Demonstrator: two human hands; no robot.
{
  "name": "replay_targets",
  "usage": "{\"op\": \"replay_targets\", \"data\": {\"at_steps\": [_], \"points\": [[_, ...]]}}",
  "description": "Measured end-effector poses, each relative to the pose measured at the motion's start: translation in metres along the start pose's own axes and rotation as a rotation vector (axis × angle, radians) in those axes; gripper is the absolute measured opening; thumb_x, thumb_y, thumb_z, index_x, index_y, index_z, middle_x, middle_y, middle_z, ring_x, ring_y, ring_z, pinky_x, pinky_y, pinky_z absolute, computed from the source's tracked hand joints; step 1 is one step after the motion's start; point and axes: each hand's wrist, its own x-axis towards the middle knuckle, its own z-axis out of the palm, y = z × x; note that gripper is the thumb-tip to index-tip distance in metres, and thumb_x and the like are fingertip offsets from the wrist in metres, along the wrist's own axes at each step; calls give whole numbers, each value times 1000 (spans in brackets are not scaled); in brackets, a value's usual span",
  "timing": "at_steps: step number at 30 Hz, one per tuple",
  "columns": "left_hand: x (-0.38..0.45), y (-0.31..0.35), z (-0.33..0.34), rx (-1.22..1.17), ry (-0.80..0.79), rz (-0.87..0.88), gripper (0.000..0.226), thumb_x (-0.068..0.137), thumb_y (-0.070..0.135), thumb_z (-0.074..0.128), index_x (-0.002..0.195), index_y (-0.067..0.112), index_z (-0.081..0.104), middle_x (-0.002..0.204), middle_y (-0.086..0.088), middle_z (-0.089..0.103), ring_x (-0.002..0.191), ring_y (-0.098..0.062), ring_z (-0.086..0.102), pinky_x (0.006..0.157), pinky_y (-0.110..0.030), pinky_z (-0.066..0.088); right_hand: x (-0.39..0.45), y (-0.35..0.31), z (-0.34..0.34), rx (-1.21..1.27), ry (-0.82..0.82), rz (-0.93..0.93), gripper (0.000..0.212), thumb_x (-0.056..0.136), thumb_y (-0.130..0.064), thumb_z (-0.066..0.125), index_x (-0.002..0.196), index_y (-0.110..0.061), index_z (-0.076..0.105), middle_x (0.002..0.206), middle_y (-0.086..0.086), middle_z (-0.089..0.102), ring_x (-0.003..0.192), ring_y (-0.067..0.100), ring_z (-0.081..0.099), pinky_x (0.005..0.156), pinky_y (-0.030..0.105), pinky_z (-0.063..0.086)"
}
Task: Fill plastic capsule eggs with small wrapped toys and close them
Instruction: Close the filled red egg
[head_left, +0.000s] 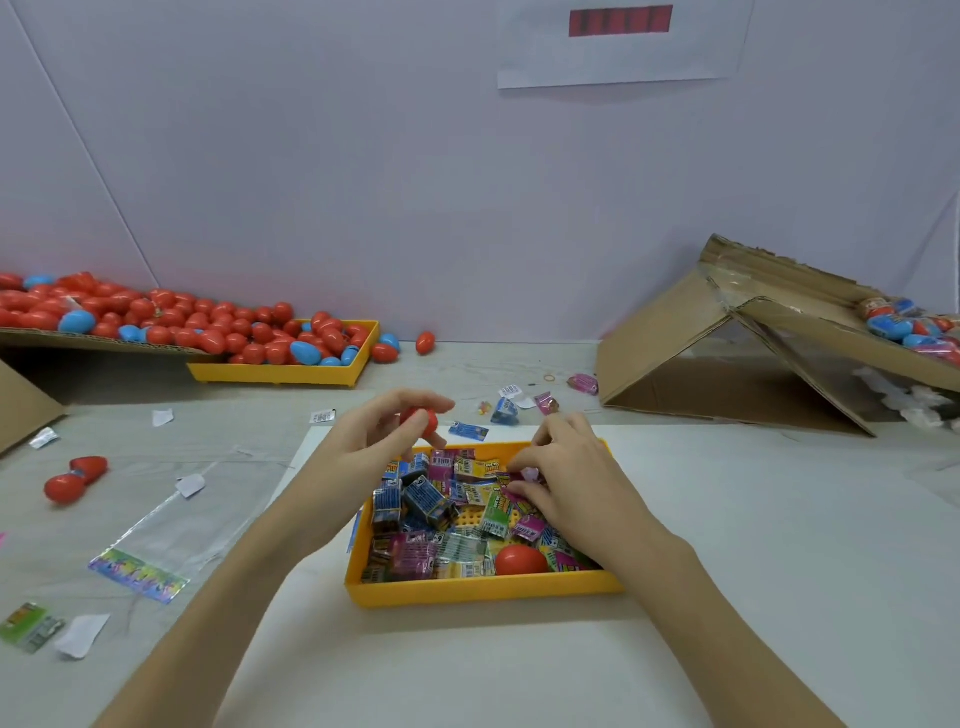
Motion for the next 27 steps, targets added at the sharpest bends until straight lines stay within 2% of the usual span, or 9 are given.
{"op": "replay_targets", "data": {"at_steps": [3, 6, 10, 13, 15, 18, 20, 23, 27], "points": [[-4, -2, -3, -77, -79, -66, 27, 93, 35, 66, 119, 34, 73, 113, 4, 75, 111, -13, 70, 82, -15, 54, 0, 0, 0, 37, 13, 9, 23, 96, -43, 69, 113, -28, 71, 116, -4, 53, 120, 16, 40, 100, 30, 44], [-6, -3, 0, -79, -111, -48, 35, 85, 31, 75, 120, 35, 72, 122, 7, 72, 114, -17, 70, 91, -23, 57, -1, 0, 1, 87, 44, 6, 15, 94, -39, 73, 100, -27, 67, 109, -7, 51, 115, 14, 41, 97, 29, 44], [-8, 2, 7, -46, -121, -8, 30, 98, 35, 59, 126, 26, 66, 106, -3, 76, 100, -23, 75, 85, -24, 58, -2, 0, 0, 192, 132, -10, 12, 97, -34, 70, 99, -22, 75, 100, -7, 54, 103, 11, 44, 87, 24, 41], [-8, 2, 9, -102, -120, -11, 35, 105, 38, 43, 129, 16, 56, 107, -10, 77, 96, -29, 75, 85, -34, 60, -4, 0, -3, 269, 145, -10, 15, 99, -30, 68, 103, -20, 79, 98, -6, 55, 94, 11, 52, 84, 27, 46], [-9, 0, 10, -115, -120, -17, 36, 108, 37, 38, 127, 14, 58, 112, -10, 76, 99, -30, 75, 89, -39, 59, -5, 0, -4, 305, 134, 0, 17, 100, -28, 67, 104, -19, 80, 96, -4, 57, 89, 12, 55, 83, 31, 49], [-10, -2, 11, -77, -106, -34, 35, 108, 36, 40, 123, 29, 71, 115, -2, 74, 104, -25, 73, 91, -35, 58, -5, -2, -8, 338, 146, 29, 16, 99, -29, 68, 103, -20, 81, 93, -1, 63, 85, 12, 58, 79, 30, 50], [-11, -1, 13, -78, -103, -49, 33, 106, 36, 43, 120, 36, 72, 114, 4, 72, 100, -21, 72, 83, -29, 57, -5, -4, -11, 398, 194, 55, 13, 97, -27, 71, 101, -20, 81, 91, -4, 70, 84, 8, 61, 74, 20, 49], [-12, 0, 18, -217, -91, -120, 29, 104, 34, 49, 115, 28, 74, 103, 6, 71, 85, -19, 66, 70, -24, 53, -6, -5, -13, 662, 233, 158, 6, 95, -24, 74, 96, -21, 80, 81, -10, 74, 81, 2, 66, 69, 11, 48], [-14, 8, 28, -373, -78, -215, 33, 85, 45, 69, 109, 24, 79, 91, 3, 71, 72, -14, 62, 64, -21, 54, -6, -5, -16, 1121, 155, 372, 8, 91, -27, 79, 96, -20, 79, 82, -2, 77, 72, 6, 68, 65, 18, 51]]}}
